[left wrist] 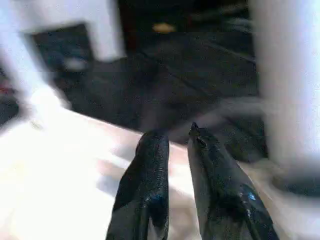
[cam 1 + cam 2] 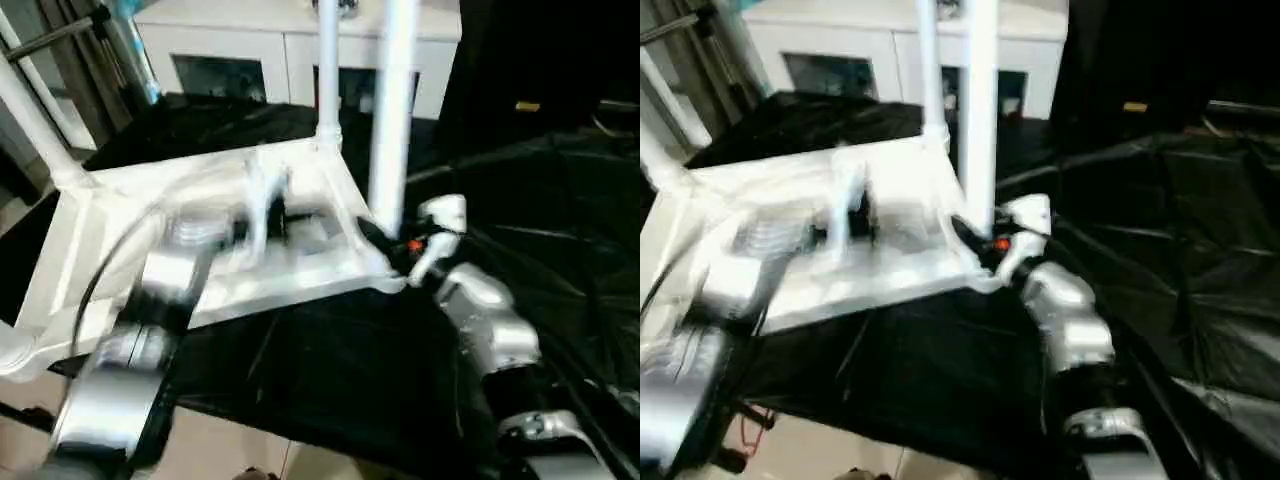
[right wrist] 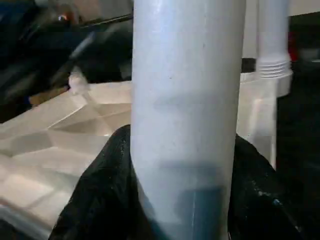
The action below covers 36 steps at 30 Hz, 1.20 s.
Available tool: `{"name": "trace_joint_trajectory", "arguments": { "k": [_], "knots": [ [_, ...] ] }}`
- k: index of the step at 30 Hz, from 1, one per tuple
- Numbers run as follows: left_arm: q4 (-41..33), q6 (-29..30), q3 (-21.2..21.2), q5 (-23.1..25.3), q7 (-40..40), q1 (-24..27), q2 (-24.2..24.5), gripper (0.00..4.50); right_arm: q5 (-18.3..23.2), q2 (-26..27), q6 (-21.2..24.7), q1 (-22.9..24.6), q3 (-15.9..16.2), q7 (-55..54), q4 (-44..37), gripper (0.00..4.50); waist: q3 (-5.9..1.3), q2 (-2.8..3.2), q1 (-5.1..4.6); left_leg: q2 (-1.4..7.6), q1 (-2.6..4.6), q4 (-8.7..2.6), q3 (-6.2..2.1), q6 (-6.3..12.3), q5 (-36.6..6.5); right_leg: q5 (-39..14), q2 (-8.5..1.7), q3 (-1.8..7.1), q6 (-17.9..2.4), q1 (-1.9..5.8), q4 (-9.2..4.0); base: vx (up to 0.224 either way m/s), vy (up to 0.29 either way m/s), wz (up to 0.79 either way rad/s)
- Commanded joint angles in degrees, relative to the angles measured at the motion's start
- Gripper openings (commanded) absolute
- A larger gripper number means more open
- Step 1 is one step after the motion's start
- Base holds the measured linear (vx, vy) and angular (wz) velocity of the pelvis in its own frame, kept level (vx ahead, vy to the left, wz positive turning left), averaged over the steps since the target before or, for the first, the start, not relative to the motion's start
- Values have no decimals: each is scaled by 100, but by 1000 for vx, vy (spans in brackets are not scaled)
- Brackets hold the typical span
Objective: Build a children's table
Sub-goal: Insert table leg to table base
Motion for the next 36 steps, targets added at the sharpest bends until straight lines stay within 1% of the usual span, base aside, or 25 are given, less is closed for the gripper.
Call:
{"name": "trace_joint_trajectory", "arguments": {
  "k": [1, 2, 3, 5, 7, 8, 11, 12, 13, 15, 16, 17, 20, 21, 24, 25, 27, 28, 29, 30, 32, 33, 34, 35, 36],
  "knots": [
    [329, 160, 66, 84, 615, -171, -165, 85, -95, -28, -39, 1, 53, 52, -149, 189, -401, -74, 15, 250, 90, -351, -53, 397, -729, -431, -316, 228, -1478, 358, -313, 0, 0, 0],
    [399, 177, 77, 60, 792, -295, -260, 85, -115, -27, -45, 7, 68, 62, -168, 189, -417, -86, 19, 235, 81, -324, -51, 459, -570, -168, -307, 225, -1520, 366, -280, 0, 0, 0],
    [432, 148, 82, -1, 841, -409, -392, 85, -126, -17, -45, 0, 69, 52, -164, 189, -436, -45, 37, 227, 75, -299, -54, 550, -394, 110, -313, 223, -1593, 372, -248, 0, 0, 0],
    [254, 91, 209, -382, 463, -637, -780, 85, -178, -35, -31, -41, 75, -1, -131, 189, -451, -119, 54, 218, 55, -264, -39, 753, -188, 507, -333, 219, -1757, 386, -230, 0, 0, 0],
    [-141, 129, 240, -644, -10, -628, -966, 85, -224, -70, -45, -63, 100, -19, -105, 189, -463, -109, 88, 229, 60, -247, -41, 826, -92, 606, -345, 216, -1846, 382, -204, 0, 0, 0],
    [-289, 151, 240, -729, -159, -599, -1014, 85, -232, -79, -53, -71, 104, -27, -95, 189, -457, -115, 101, 223, 40, -229, -41, 958, -5, 698, -337, 209, -1891, 378, -186, 0, 0, 0],
    [-890, 353, 121, -1066, -646, -410, -1141, 85, -243, -107, -50, -119, 82, -56, -58, 189, -440, -150, 97, 230, 27, -225, -35, 1040, -68, 509, -346, 207, -1890, 382, -204, 0, 0, 0],
    [-1170, 488, -1, -1212, -865, -309, -1195, 85, -256, -122, -37, -153, 61, -52, -36, 189, -423, -144, 98, 237, 26, -234, -29, 1020, -171, 286, -346, 206, -1886, 376, -215, 0, 0, 0],
    [-1190, 505, -18, -1217, -876, -300, -1202, 85, -261, -126, -36, -158, 58, -50, -33, 189, -417, -194, 88, 245, 20, -240, -27, 1015, -212, 180, -348, 207, -1873, 387, -225, 0, 0, 0],
    [-1109, 527, -24, -1166, -796, -307, -1227, 85, -282, -146, -40, -186, 58, -35, -7, 189, -404, -154, 77, 233, 35, -238, -23, 952, -367, -150, -324, 209, -1794, 363, -252, 0, 0, 0],
    [-871, 405, 46, -1008, -617, -337, -1207, 85, -325, -177, -53, -211, 76, -31, 11, 189, -388, -217, 54, 230, 32, -249, -19, 899, -475, -331, -308, 212, -1713, 366, -284, 0, 0, 0],
    [-809, 364, 69, -957, -577, -344, -1197, 85, -337, -185, -56, -218, 80, -32, 16, 189, -368, -186, 52, 219, 35, -263, -28, 807, -607, -593, -305, 207, -1636, 363, -309, 0, 0, 0],
    [-388, 68, 327, -714, 35, -440, -1004, 85, -340, -265, -20, -308, 39, -42, 43, 189, -367, -190, 10, 205, 41, -280, -44, 585, -848, -912, -287, 209, -1412, 371, -344, 0, 0, 0],
    [-392, -12, 318, -637, 60, -395, -894, 85, -344, -307, 2, -324, 24, -55, 27, 189, -371, -202, 5, 207, 46, -278, -42, 571, -836, -905, -290, 212, -1397, 369, -340, 0, 0, 0],
    [-510, -161, 304, -481, 113, -188, -552, 85, -372, -432, 78, -354, -27, -132, -26, 189, -394, -155, -13, 214, 48, -264, -53, 589, -613, -543, -278, 215, -1449, 364, -290, 0, 0, 0],
    [-564, -100, 301, -484, 78, -100, -437, 113, -362, -479, 141, -369, -65, -164, -55, 189, -398, -154, -17, 212, 52, -260, -44, 601, -578, -456, -272, 217, -1484, 360, -282, 0, 0, 0],
    [-612, -70, 101, -319, -206, 121, -141, 120, -368, -602, 319, -423, -141, -244, -115, 189, -415, -153, -3, 212, 51, -243, -42, 701, -378, -98, -264, 218, -1616, 360, -230, 0, 0, 0],
    [-602, -57, -2, -259, -391, 209, -48, 120, -379, -653, 372, -450, -164, -243, -118, 189, -419, -199, -4, 207, 55, -240, -33, 736, -332, -56, -257, 217, -1618, 359, -229, 0, 0, 0],
    [-599, -36, -110, -240, -665, 335, 35, 137, -385, -717, 444, -482, -188, -229, -121, 189, -417, -164, 19, 210, 63, -231, -26, 777, -279, -53, -270, 220, -1648, 346, -216, 0, 0, 0],
    [-588, 29, -160, -338, -1001, 486, 55, 137, -374, -772, 518, -516, -214, -215, -115, 189, -418, -225, 14, 211, 54, -231, -13, 784, -284, -59, -272, 224, -1650, 356, -221, 0, 0, 0],
    [-619, -30, -539, -296, -1705, 863, 141, 159, -237, -850, 821, -550, -247, -98, -161, 189, -408, -157, 52, 217, 63, -235, -15, 777, -277, -143, -277, 226, -1693, 338, -225, 0, 0, 0],
    [-664, -88, -797, -232, -2042, 1064, 190, 166, -229, -904, 929, -538, -218, -48, -201, 189, -412, -147, 66, 224, 62, -239, -15, 744, -331, -162, -269, 223, -1687, 344, -213, 0, 0, 0],
    [-664, -88, -797, -232, -2042, 1064, 190, 170, -229, -904, 929, -538, -218, -48, -201, 189, -409, -147, 76, 246, 64, -244, -16, 722, -382, -159, -273, 224, -1680, 332, -210, 0, 0, 0],
    [-724, -179, -1213, -86, -2482, 1315, 289, 176, -242, -997, 1122, -506, -144, 24, -298, 189, -413, -76, 95, 251, 74, -246, -30, 694, -413, -165, -279, 221, -1680, 329, -205, 0, 0, 0],
    [-695, -267, -1334, -4, -2599, 1387, 322, 178, -271, -1040, 1190, -483, -90, 54, -372, 189, -415, 8, 87, 257, 80, -248, -34, 620, -517, -176, -279, 221, -1667, 323, -205, 0, 0, 0]
  ]
}}
